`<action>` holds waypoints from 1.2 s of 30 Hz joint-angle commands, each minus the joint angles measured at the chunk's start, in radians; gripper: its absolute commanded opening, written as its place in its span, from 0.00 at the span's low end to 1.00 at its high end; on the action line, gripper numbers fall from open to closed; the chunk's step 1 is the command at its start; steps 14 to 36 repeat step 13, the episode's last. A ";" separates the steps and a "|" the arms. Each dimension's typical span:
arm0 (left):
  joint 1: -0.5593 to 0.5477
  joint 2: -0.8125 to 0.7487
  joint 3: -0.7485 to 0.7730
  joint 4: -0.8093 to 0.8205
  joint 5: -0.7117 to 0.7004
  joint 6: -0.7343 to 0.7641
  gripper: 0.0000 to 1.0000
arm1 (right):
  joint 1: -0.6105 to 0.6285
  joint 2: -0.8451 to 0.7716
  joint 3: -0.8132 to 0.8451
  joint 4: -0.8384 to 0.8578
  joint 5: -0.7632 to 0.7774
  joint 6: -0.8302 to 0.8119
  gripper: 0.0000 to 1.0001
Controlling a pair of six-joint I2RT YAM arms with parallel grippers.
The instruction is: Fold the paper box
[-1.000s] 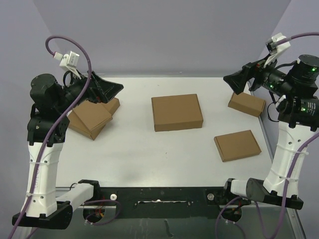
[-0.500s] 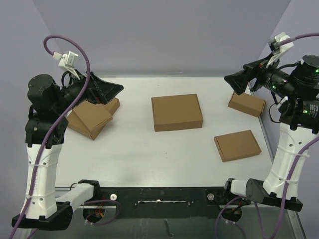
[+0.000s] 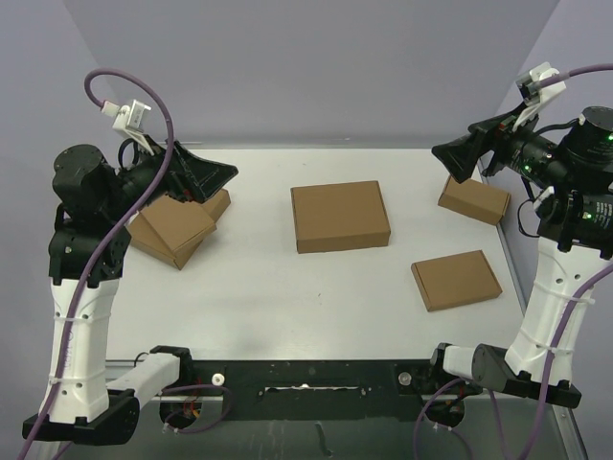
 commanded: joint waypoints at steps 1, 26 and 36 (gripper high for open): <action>0.006 -0.012 0.006 0.029 0.021 0.001 0.98 | -0.008 -0.022 0.009 0.041 -0.002 0.012 0.98; 0.006 -0.019 -0.027 0.042 0.019 0.001 0.98 | -0.011 -0.025 -0.004 0.041 0.003 0.005 0.98; 0.006 -0.019 -0.027 0.042 0.019 0.001 0.98 | -0.011 -0.025 -0.004 0.041 0.003 0.005 0.98</action>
